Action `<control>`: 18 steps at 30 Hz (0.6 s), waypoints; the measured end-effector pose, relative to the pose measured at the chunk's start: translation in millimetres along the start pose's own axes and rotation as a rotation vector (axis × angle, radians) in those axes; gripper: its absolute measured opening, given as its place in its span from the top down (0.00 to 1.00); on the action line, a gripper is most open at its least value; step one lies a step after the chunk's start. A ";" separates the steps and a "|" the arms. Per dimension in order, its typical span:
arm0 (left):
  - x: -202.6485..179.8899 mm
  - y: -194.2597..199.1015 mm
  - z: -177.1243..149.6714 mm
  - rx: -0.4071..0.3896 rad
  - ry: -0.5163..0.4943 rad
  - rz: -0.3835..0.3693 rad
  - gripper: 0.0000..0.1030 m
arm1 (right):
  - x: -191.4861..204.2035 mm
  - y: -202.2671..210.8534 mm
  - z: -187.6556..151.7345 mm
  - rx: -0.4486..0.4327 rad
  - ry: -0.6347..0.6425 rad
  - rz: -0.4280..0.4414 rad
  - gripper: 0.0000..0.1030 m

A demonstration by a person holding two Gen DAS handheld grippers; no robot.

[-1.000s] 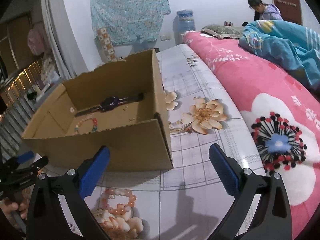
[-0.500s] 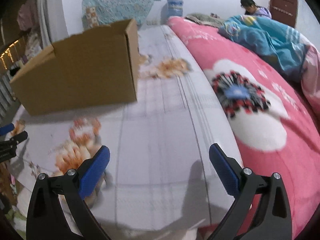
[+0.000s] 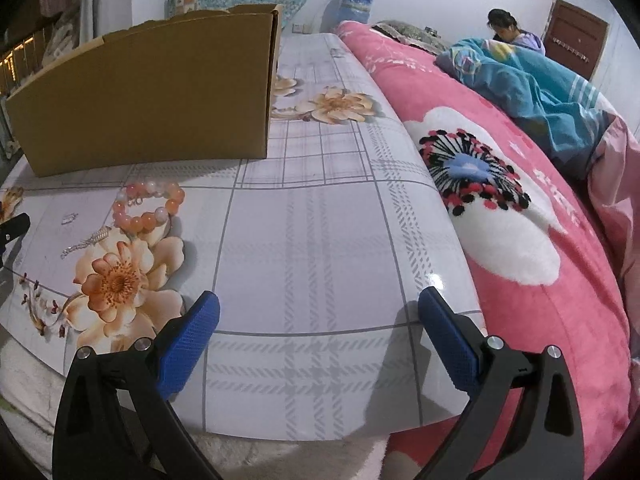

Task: Organize jewelry
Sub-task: 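Withdraw both grippers from the box back over the sheet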

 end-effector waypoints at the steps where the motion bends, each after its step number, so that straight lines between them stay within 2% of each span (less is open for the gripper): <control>1: 0.3 -0.5 1.0 0.000 0.000 0.000 0.08 | -0.2 0.2 -0.7 -0.001 -0.003 0.002 0.06; 5: 3.0 -1.7 0.8 0.004 0.017 -0.017 0.08 | -0.5 0.8 -3.1 -0.006 -0.017 0.001 0.06; 9: 11.5 -6.1 1.5 0.029 0.076 -0.046 0.07 | 0.2 1.0 -3.2 0.001 -0.025 -0.007 0.06; 18: 10.3 -9.3 8.7 0.059 0.066 -0.058 0.07 | -2.6 -1.7 -1.7 0.034 -0.051 0.003 0.06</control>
Point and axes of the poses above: each gripper's, at about its wrist camera, not at the fingertips, and y roughly against the way its jaws point, x to its left, z to its top, the point moved 2 cm from there along -y, roughly the way its jaws point, and after that the axes turned 1 degree about y, right-handed, at the moved point
